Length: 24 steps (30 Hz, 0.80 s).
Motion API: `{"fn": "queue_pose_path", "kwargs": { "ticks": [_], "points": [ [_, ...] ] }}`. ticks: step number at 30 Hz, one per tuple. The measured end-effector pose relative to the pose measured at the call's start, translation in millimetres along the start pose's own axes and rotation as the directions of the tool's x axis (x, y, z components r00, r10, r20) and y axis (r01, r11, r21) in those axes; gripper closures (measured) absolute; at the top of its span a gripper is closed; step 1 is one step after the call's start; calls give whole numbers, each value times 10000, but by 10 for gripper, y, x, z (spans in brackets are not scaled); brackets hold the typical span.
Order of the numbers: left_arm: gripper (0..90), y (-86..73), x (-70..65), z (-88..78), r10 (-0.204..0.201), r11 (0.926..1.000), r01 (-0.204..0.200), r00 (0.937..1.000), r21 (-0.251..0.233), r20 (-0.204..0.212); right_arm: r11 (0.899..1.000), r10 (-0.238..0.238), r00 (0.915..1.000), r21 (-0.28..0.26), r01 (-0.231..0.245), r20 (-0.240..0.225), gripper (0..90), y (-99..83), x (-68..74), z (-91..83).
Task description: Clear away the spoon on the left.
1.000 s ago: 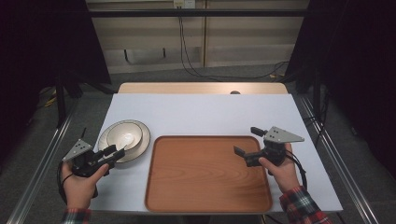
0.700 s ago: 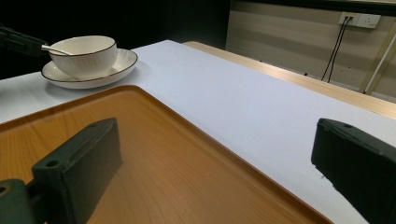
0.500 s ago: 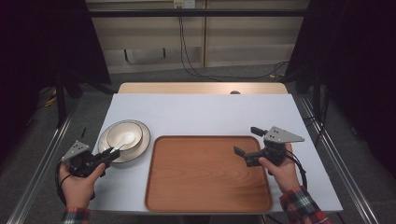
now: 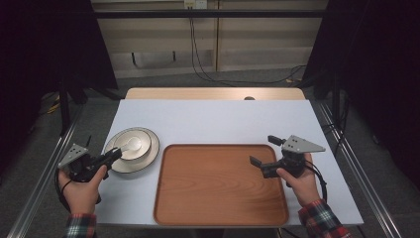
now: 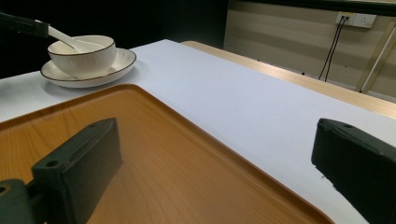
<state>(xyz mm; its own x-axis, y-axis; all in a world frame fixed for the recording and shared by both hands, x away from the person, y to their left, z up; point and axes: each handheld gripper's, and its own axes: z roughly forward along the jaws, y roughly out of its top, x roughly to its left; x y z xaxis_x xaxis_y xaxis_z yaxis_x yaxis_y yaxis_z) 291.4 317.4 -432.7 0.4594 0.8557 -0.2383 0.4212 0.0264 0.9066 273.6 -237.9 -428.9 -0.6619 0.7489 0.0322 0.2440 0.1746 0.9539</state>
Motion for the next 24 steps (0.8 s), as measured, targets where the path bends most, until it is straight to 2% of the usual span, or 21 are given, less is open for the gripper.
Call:
{"fn": "queue_pose_path", "kwargs": {
  "ticks": [11,19,21,23,24],
  "points": [
    [849,96,30,88,61,9969,-54,9999,-781,88,10000,62,9998,-45,-62,185,10,-18,12,-80],
    [850,173,59,198,-69,9893,92,9998,-1459,164,9999,63,9997,-120,-60,246,10,-31,23,-124],
    [850,183,67,208,-20,9902,42,9999,-1397,157,9999,59,9998,-111,-57,186,9,-33,19,-131],
    [850,192,80,237,-65,9888,94,9998,-1488,202,9998,123,9994,-179,-117,322,9,-38,19,-143],
    [850,196,94,268,-155,9849,185,9997,-1723,188,9998,130,9991,-181,-123,396,9,-38,21,-147]
  ]
}}
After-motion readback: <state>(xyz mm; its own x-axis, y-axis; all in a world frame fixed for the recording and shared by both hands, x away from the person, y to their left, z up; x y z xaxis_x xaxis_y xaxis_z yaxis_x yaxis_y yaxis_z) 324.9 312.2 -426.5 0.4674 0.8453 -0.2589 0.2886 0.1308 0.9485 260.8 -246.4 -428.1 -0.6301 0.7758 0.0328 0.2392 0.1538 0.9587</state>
